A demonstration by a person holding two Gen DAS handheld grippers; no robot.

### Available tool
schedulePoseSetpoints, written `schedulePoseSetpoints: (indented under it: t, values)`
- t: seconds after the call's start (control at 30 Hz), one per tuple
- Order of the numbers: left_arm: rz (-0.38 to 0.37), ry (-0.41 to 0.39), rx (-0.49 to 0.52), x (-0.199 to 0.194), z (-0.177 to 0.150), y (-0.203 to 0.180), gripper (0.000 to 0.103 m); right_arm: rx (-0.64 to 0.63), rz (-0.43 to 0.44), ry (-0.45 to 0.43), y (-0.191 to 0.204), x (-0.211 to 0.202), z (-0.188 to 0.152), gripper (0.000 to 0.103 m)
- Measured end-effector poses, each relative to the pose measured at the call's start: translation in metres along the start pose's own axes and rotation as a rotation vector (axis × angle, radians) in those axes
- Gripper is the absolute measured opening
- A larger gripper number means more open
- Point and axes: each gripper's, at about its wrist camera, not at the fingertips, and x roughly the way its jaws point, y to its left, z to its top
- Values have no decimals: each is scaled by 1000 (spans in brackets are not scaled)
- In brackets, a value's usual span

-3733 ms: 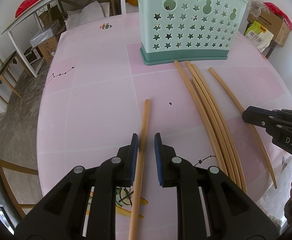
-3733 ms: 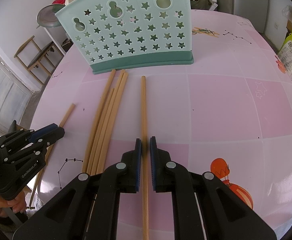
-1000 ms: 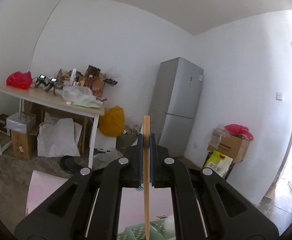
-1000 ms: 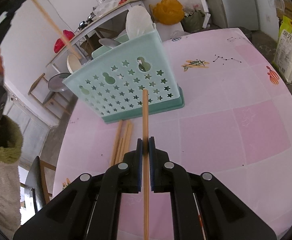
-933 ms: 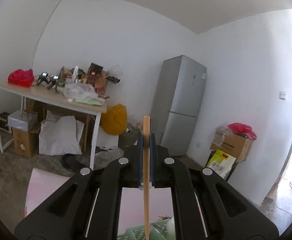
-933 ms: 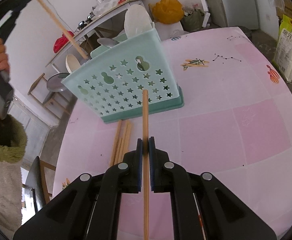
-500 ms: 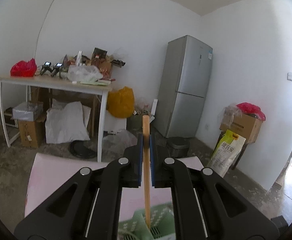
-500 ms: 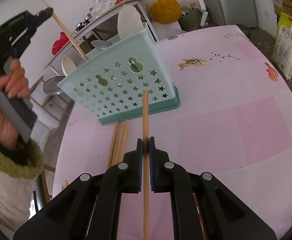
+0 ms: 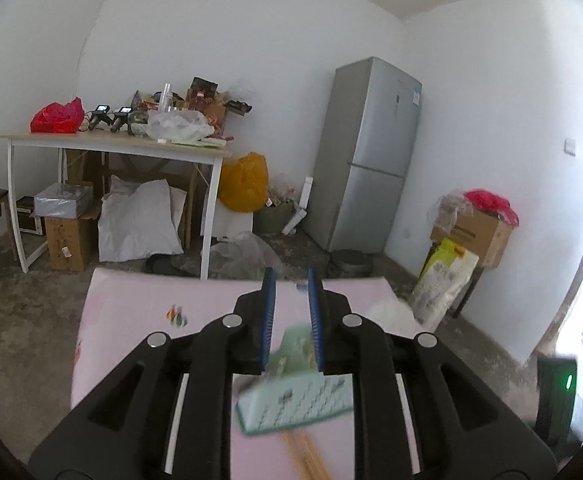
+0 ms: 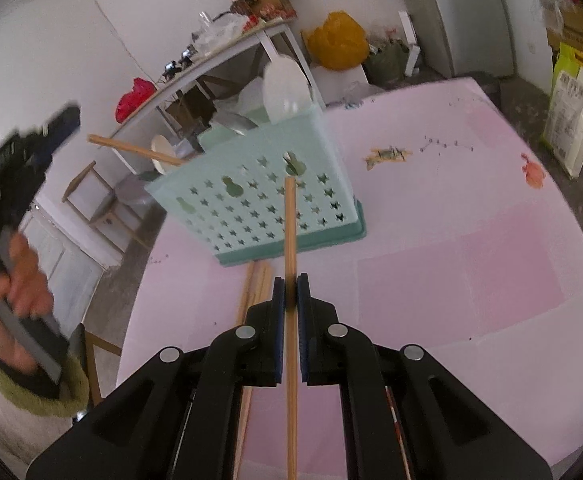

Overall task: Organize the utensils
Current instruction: 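Lower the chopstick into the green holder and open the left gripper, then lower the chopstick into the green holder and open the right gripper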

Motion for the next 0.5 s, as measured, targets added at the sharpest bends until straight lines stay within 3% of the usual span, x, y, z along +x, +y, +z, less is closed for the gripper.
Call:
schedulePoseSetpoints:
  t: [0.27,0.5]
  values:
    - [9,147,-5,-39,-57,15,15,-53,29,-91,20,-38,17,6]
    - [29,249,-36,-44,-102,27,15,-161,66,-219,51,-70,63,6]
